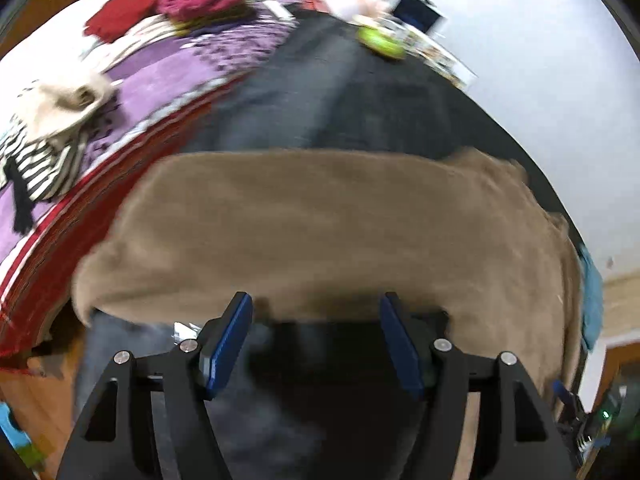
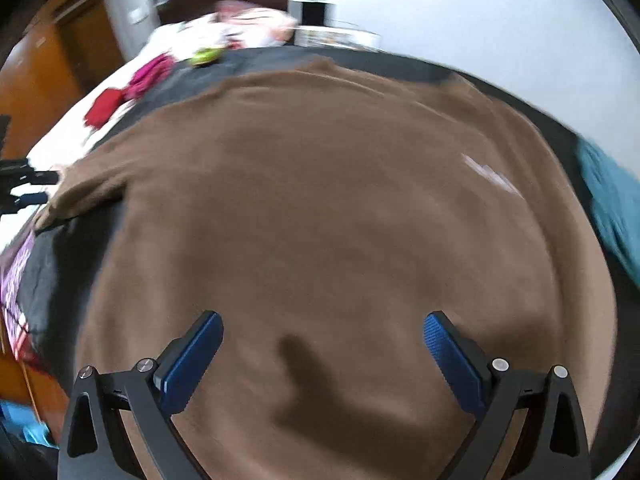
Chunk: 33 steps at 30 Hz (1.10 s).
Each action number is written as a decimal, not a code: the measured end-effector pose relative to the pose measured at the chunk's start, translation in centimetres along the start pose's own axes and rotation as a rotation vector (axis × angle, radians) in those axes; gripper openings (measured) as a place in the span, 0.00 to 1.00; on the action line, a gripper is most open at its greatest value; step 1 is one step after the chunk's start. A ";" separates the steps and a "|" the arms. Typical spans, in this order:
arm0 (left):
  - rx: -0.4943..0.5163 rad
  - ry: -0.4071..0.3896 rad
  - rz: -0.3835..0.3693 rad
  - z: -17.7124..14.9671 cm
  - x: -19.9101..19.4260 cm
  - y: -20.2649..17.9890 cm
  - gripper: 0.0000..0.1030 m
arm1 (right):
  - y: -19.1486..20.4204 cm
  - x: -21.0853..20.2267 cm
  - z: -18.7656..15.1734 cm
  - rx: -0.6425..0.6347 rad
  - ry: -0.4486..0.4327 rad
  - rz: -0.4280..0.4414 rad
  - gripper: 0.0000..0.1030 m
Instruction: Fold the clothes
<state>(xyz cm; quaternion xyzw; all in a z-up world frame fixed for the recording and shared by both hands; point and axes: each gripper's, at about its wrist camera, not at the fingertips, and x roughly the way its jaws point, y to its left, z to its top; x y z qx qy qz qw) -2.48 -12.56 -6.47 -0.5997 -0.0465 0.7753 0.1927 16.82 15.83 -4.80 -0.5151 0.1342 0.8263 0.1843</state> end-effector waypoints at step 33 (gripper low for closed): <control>0.477 0.062 0.120 -18.4 6.7 -20.3 0.76 | -28.5 -5.5 -0.4 0.224 -0.144 -0.447 0.98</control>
